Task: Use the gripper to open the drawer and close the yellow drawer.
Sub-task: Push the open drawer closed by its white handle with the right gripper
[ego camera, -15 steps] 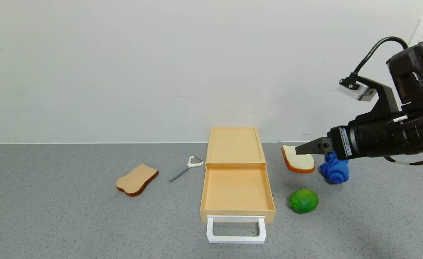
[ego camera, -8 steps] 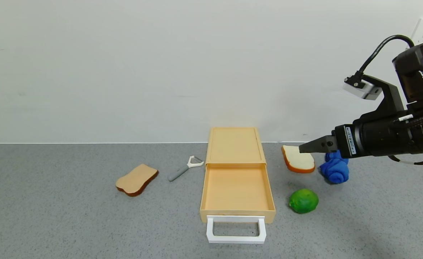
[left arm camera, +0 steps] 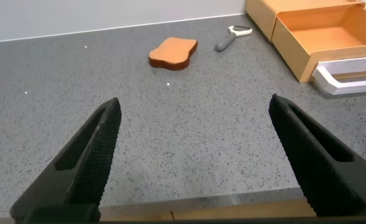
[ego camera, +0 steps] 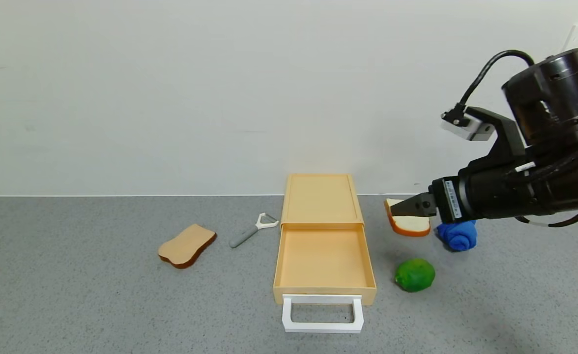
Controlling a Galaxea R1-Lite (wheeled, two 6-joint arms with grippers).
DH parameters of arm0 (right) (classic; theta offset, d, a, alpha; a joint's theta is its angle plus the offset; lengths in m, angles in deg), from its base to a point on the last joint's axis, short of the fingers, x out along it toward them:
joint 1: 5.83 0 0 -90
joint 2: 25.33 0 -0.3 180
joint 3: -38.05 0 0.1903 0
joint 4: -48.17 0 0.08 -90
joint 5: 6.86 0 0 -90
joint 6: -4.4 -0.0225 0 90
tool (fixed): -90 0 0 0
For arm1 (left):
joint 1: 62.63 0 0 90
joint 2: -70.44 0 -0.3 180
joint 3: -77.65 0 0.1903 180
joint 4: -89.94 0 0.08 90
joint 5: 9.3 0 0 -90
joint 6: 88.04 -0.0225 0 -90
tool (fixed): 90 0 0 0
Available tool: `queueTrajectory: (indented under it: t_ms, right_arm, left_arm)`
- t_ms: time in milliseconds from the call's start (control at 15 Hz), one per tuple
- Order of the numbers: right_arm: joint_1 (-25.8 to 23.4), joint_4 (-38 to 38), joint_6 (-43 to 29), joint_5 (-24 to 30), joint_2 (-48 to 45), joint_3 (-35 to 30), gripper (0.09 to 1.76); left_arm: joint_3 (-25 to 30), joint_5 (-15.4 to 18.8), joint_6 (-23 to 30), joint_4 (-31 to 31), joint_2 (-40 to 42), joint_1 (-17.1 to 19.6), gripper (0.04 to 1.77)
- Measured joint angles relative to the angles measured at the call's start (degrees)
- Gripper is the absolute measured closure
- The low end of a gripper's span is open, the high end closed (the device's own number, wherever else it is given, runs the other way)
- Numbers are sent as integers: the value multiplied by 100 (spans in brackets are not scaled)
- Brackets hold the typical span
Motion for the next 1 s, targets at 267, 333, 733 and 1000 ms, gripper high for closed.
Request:
queueTrajectory:
  t_ms: [267,333,733,1000]
  right_arm:
    - [859,-573,-913,-818,706,628,14]
    - [1058,-708,-1215,-1041,913,805,14]
    - [1764,-951,-2133,-1413,1902,1128,14]
    - [2029,-958,-2445,-1418,2371,1146,14]
  left_arm:
    - [0,0,0,-2,0,0,9]
    - [0,0,0,0,0,0,9]
    - [0,0,2,-5,0,0,9]
    - [0,0,0,-2,0,0,9]
